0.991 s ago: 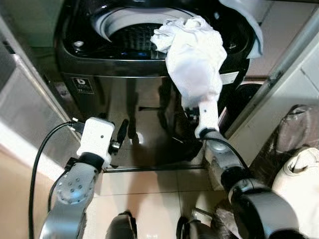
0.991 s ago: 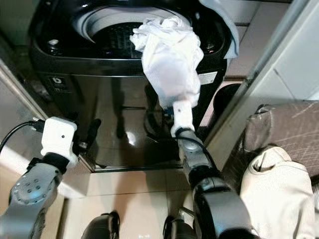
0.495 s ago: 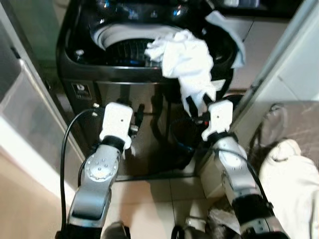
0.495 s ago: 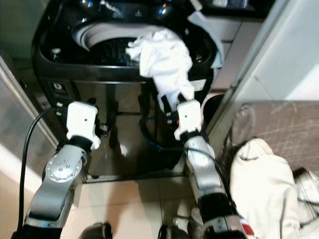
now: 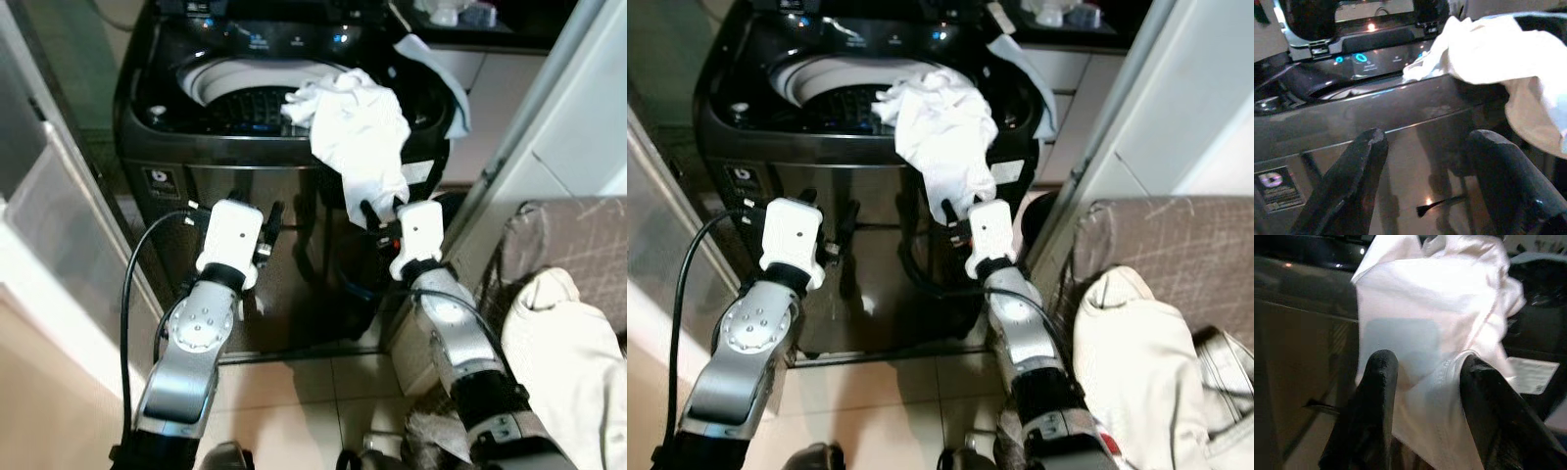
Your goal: Clothes washing
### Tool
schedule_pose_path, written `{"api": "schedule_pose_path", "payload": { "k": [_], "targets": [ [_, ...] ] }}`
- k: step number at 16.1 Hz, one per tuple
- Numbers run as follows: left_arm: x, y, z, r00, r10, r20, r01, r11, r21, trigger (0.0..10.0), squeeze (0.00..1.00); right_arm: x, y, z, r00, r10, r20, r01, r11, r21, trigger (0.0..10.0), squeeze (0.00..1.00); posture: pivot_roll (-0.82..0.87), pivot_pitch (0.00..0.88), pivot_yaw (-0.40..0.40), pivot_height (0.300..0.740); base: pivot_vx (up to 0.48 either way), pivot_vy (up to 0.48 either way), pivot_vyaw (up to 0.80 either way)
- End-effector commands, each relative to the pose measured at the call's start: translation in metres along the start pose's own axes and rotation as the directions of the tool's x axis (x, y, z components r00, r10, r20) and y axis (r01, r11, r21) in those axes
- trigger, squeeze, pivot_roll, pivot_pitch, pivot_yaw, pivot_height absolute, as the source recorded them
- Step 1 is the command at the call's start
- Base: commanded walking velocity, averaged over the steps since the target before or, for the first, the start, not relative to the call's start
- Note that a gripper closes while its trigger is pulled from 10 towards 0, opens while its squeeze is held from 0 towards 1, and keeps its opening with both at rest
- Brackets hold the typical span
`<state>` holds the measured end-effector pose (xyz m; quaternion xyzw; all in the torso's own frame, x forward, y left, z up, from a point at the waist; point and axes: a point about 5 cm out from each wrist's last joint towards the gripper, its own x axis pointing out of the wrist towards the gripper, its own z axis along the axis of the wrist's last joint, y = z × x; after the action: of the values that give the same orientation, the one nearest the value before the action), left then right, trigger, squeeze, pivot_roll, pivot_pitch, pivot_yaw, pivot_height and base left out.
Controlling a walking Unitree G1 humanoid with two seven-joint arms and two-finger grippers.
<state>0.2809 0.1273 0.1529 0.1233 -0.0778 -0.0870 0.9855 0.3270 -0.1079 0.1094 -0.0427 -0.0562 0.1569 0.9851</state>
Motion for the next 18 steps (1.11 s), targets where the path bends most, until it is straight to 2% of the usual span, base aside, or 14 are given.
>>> {"api": "schedule_pose_path", "payload": {
  "k": [1,3,6,8,9,10,11,15,16,18],
  "targets": [
    [-0.001,0.004,-0.001,1.0,0.021,-0.006,-0.021,1.0,0.0,10.0,0.0,-0.006,0.002,-0.014,0.998,0.0,-0.07,0.001,1.0,0.015,10.0,0.0,0.08,0.018,-0.057,0.74,0.0,0.0,0.0],
    [-0.001,0.006,-0.002,0.999,0.032,-0.012,-0.032,0.999,0.012,10.0,0.0,-0.005,0.004,-0.018,0.996,-0.004,-0.089,0.008,0.999,0.035,10.0,0.0,0.08,0.026,-0.055,0.74,0.0,0.0,0.0],
    [-0.003,0.005,0.001,1.0,0.028,-0.003,-0.027,1.0,0.009,10.0,0.0,0.006,0.006,-0.018,0.996,-0.009,-0.09,0.01,1.0,0.009,10.0,0.0,0.09,0.045,-0.038,0.74,0.0,0.0,0.0],
    [-0.012,0.007,0.007,1.0,0.026,0.0,-0.026,1.0,0.009,10.0,0.0,0.019,0.011,-0.02,0.992,-0.023,-0.127,0.021,1.0,-0.015,10.0,0.0,0.12,0.107,-0.017,0.74,0.0,0.0,0.0],
    [-0.022,0.011,0.009,1.0,0.025,-0.019,-0.024,1.0,0.014,10.0,0.0,0.025,0.012,-0.021,0.986,-0.044,-0.16,0.042,0.999,-0.017,10.0,0.0,0.16,0.178,0.007,0.74,0.0,0.0,0.0],
    [-0.026,0.013,0.009,0.999,0.023,-0.028,-0.023,1.0,0.019,10.0,0.0,0.027,0.013,-0.021,0.984,-0.049,-0.172,0.047,0.999,-0.016,10.0,0.0,0.17,0.187,0.011,0.74,0.0,0.0,0.0],
    [-0.039,0.017,0.009,0.998,0.027,-0.054,-0.025,0.999,0.032,10.0,0.0,0.031,0.013,-0.022,0.976,-0.066,-0.206,0.057,0.997,-0.05,10.0,0.0,0.22,0.24,0.032,0.74,0.0,0.0,0.0],
    [-0.055,0.022,0.012,0.995,0.034,-0.09,-0.03,0.998,0.046,10.0,0.0,0.036,0.007,-0.023,0.959,-0.113,-0.259,0.082,0.988,-0.129,10.0,0.0,0.25,0.27,0.045,0.74,0.0,0.0,0.0],
    [-0.056,0.022,0.014,0.995,0.036,-0.094,-0.031,0.998,0.046,10.0,0.0,0.042,0.004,-0.015,0.965,-0.121,-0.233,0.089,0.986,-0.144,10.0,1.0,0.25,0.269,0.044,0.74,0.0,0.0,0.0],
    [-0.056,0.021,0.015,0.994,0.035,-0.102,-0.031,0.999,0.04,10.0,0.0,0.048,-0.003,-0.006,0.966,-0.154,-0.206,0.116,0.976,-0.184,10.0,1.0,0.25,0.269,0.041,0.74,0.0,0.0,0.0]
  ]
}}
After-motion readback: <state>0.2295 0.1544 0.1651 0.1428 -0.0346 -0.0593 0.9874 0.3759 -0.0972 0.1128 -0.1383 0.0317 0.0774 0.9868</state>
